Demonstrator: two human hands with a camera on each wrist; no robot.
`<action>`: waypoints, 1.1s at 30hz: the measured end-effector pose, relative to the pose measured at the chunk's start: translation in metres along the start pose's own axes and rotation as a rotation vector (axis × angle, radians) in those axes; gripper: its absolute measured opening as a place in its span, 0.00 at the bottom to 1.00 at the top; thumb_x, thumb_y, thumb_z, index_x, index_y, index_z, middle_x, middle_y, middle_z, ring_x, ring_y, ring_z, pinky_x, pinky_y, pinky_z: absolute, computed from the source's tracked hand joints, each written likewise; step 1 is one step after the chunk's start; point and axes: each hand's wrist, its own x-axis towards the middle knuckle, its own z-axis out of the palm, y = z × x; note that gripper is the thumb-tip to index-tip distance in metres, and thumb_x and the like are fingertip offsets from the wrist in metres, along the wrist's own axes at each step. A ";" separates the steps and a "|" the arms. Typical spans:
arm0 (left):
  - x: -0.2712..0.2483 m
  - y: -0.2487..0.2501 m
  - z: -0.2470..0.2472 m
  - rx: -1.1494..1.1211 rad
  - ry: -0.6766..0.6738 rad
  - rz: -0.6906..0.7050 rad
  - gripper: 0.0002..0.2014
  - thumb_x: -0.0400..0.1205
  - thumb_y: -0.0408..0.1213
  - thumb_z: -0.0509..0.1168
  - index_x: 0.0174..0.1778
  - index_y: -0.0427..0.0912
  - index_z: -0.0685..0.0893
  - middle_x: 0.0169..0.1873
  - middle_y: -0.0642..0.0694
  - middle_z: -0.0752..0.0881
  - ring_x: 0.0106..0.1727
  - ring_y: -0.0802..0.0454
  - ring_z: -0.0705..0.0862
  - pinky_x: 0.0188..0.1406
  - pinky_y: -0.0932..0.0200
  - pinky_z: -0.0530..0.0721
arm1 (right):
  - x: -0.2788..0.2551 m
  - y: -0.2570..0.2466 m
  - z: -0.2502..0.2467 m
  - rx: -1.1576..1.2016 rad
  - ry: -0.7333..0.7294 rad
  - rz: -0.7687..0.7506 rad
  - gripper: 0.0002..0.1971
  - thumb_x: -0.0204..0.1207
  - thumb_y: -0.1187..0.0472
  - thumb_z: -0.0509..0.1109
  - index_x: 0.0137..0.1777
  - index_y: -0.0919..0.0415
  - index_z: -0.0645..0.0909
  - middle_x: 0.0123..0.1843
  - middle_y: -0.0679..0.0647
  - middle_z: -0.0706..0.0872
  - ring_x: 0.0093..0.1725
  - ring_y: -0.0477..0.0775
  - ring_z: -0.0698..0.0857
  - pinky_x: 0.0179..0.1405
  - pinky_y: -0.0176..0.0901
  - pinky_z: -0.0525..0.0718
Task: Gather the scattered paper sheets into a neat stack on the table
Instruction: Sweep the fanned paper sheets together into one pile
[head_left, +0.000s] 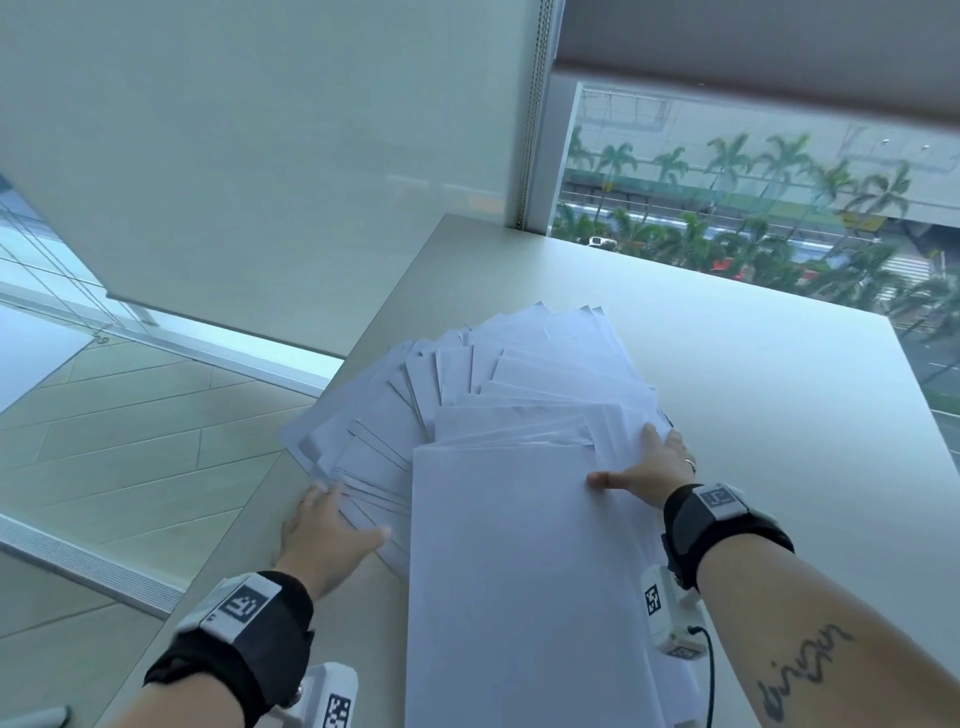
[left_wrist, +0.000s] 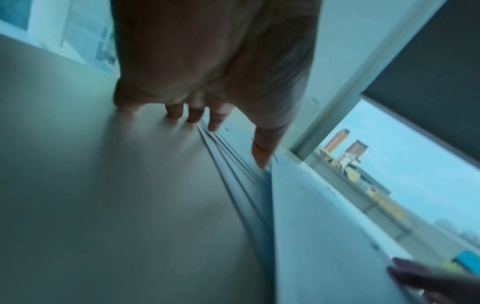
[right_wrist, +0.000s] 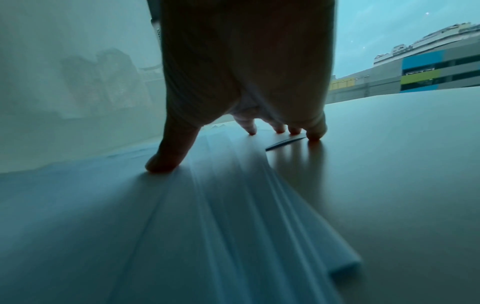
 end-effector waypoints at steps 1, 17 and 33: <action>0.000 0.002 -0.001 -0.091 0.047 -0.015 0.45 0.66 0.53 0.68 0.80 0.44 0.64 0.81 0.38 0.62 0.81 0.40 0.62 0.79 0.40 0.63 | 0.001 -0.001 0.000 0.005 -0.001 0.007 0.60 0.56 0.37 0.80 0.83 0.52 0.49 0.85 0.60 0.45 0.84 0.65 0.47 0.82 0.62 0.55; 0.028 0.024 0.007 -0.896 0.049 -0.378 0.13 0.74 0.34 0.67 0.52 0.36 0.77 0.30 0.44 0.68 0.25 0.50 0.62 0.23 0.61 0.64 | 0.037 -0.009 -0.028 0.217 0.028 0.200 0.34 0.65 0.51 0.79 0.66 0.70 0.76 0.55 0.63 0.83 0.52 0.63 0.83 0.49 0.51 0.82; 0.044 0.033 0.009 -0.980 0.081 -0.457 0.43 0.64 0.36 0.72 0.76 0.44 0.62 0.66 0.35 0.77 0.66 0.34 0.77 0.63 0.41 0.78 | 0.041 -0.021 -0.050 0.096 0.023 0.131 0.29 0.77 0.51 0.68 0.71 0.73 0.72 0.70 0.66 0.79 0.70 0.66 0.76 0.68 0.52 0.74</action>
